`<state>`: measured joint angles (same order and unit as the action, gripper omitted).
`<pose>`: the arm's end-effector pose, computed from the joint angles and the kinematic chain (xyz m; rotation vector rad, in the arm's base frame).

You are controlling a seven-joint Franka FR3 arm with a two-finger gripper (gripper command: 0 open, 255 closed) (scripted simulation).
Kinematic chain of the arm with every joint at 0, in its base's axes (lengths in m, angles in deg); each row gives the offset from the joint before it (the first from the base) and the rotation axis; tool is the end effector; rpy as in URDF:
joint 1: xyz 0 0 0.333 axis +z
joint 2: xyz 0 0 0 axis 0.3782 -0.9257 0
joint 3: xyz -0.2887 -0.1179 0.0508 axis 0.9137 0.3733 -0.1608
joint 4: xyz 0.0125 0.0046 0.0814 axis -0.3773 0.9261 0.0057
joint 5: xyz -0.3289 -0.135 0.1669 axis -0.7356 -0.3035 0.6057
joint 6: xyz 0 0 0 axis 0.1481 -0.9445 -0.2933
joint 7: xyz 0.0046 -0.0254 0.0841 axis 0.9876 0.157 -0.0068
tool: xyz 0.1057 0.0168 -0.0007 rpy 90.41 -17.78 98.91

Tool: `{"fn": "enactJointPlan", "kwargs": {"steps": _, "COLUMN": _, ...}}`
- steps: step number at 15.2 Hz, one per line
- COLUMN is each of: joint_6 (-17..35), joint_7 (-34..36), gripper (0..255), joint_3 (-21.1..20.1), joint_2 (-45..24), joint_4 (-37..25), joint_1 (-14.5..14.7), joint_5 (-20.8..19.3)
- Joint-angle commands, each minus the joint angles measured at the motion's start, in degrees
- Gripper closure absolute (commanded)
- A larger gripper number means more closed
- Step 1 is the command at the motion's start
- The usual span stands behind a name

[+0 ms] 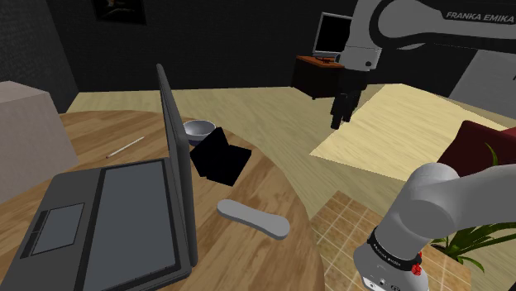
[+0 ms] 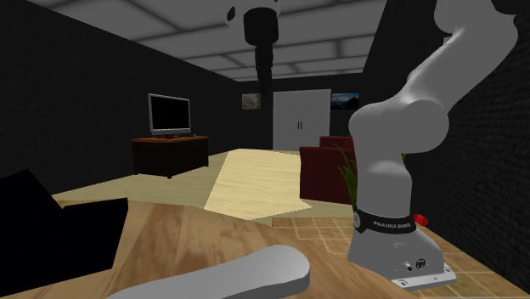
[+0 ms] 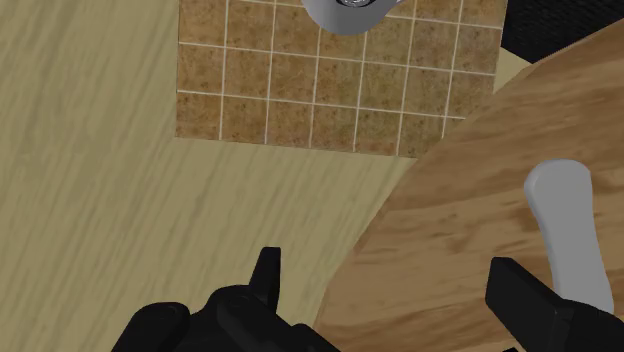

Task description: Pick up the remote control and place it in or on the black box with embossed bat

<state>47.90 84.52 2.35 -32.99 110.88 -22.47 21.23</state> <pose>0.2864 -0.0183 0.5676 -3.0992 -0.0751 0.1149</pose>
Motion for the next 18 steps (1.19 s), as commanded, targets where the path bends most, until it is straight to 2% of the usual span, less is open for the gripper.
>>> {"fn": "enactJointPlan", "kwargs": {"steps": 1, "joint_6": 0.0, "joint_7": 0.0, "gripper": 0, "joint_3": 0.0, "joint_2": 0.0, "joint_4": 0.0, "joint_1": 0.0, "joint_5": 0.0}}
{"fn": "enactJointPlan", "kwargs": {"steps": 9, "joint_6": 11.51, "joint_7": 4.3, "gripper": 0, "joint_3": -8.2, "joint_2": -3.69, "joint_4": 6.4, "joint_1": 5.36, "joint_5": 5.36}}
{"fn": "enactJointPlan", "kwargs": {"steps": 18, "joint_6": 25.67, "joint_7": 9.17, "gripper": 0, "joint_3": -17.98, "joint_2": -13.64, "joint_4": 8.8, "joint_1": 10.94, "joint_5": 9.84}}
